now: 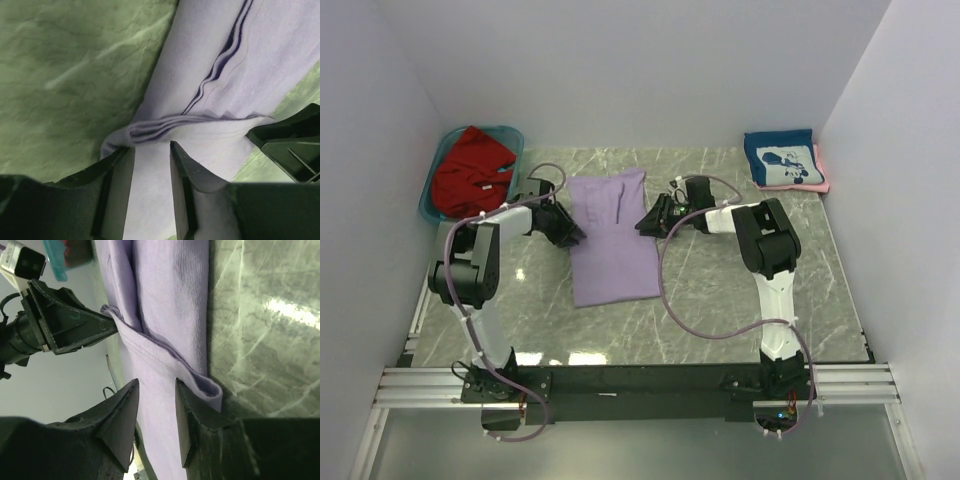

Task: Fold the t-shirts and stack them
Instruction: Fold the tshirt

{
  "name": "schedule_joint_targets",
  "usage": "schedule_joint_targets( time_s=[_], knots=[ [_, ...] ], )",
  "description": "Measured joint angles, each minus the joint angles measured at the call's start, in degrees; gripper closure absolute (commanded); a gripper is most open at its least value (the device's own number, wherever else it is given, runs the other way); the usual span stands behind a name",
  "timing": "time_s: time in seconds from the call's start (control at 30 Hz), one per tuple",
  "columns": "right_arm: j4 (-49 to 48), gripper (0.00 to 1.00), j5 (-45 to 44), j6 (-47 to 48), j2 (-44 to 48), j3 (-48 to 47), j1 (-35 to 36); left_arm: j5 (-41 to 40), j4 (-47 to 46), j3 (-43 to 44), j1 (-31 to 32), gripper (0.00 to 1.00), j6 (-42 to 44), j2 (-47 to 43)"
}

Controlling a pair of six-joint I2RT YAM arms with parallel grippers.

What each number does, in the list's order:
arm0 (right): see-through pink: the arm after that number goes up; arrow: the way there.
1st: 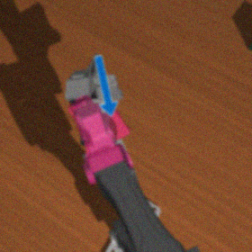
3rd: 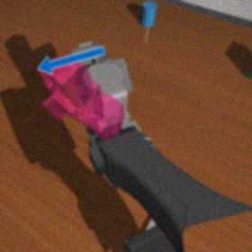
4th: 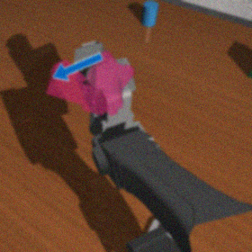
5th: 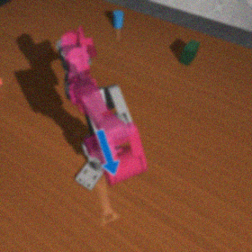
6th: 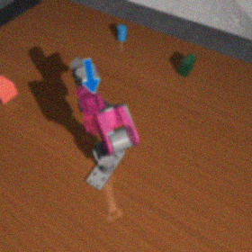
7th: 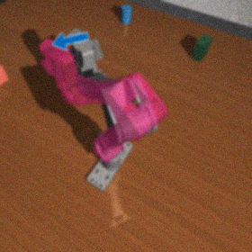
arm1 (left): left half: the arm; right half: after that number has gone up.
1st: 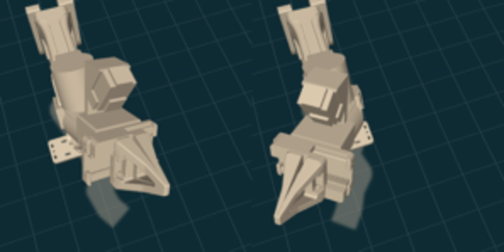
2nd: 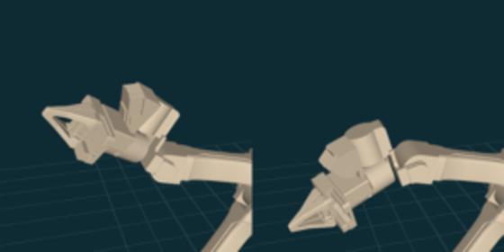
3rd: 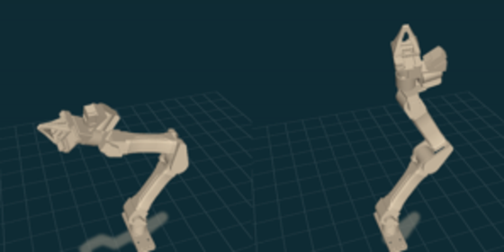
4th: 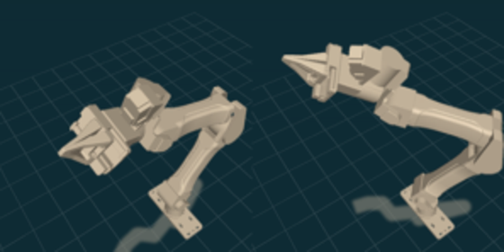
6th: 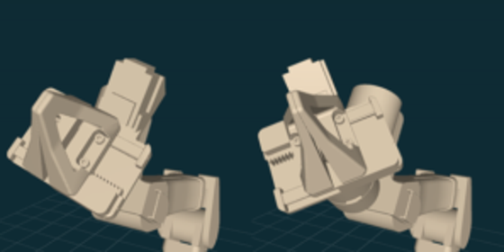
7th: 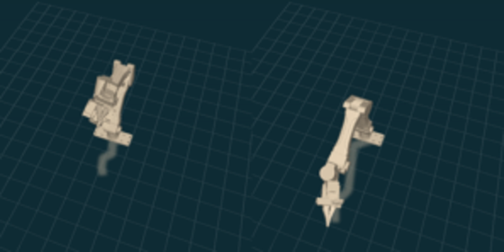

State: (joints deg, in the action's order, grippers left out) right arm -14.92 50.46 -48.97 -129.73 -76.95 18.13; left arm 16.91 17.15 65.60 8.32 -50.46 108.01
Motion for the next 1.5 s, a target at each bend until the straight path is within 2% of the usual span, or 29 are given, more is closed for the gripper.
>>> schedule_joint_targets(
  time_s=[0.1, 0.23, 0.37, 0.5, 0.67, 0.77, 0.87, 1.17, 1.5],
  knots=[
    [0.46, 0.57, -0.31, 1.01, 0.79, 0.59, -0.07, -1.03, 0.42, -1.18, -0.11, 0.53, 0.42, -2.08],
    [6.84, 0.54, -4.07, 5.79, 7.04, 4.11, -0.11, -4.96, 4.48, -2.82, -0.2, 0.39, 2.12, -8.52],
    [16.35, 0.46, -10.75, 11.89, 19.02, 9.18, 0.57, -10.86, 10.01, -5.22, 0.98, 0.4, 4.24, -19.15],
    [27.04, 0.4, -21.46, 16.98, 29.68, 10.8, 4.37, -19.47, 16.33, -8.44, 8.52, 0.37, 4.44, -28.17],
    [36.57, 0.4, -31.45, 18.91, 36.83, 15.26, 13.99, -22.53, 22.18, -15.15, 20.76, 0.32, 2.6, -31.74],
    [40.68, 0.42, -34.73, 18.53, 37.57, 19.15, 18.25, -22.6, 23.96, -19.34, 23.21, 0.31, 1.03, -32.26],
    [44.06, 0.44, -36.85, 18.1, 37.29, 20.28, 19.47, -22.62, 24.72, -21.35, 23.3, 0.32, -0.07, -32.46],
    [44.94, 0.47, -39.71, 17.68, 34.67, 19.1, 20.02, -20.74, 21.92, -21.35, 23.28, 0.31, -1.31, -32.87],
    [45.94, 0.5, -41.11, 17.49, 30.42, 14.86, 20.9, -20.2, 20.37, -21.07, 23.28, 0.34, -2.4, -28.11]
  ],
)
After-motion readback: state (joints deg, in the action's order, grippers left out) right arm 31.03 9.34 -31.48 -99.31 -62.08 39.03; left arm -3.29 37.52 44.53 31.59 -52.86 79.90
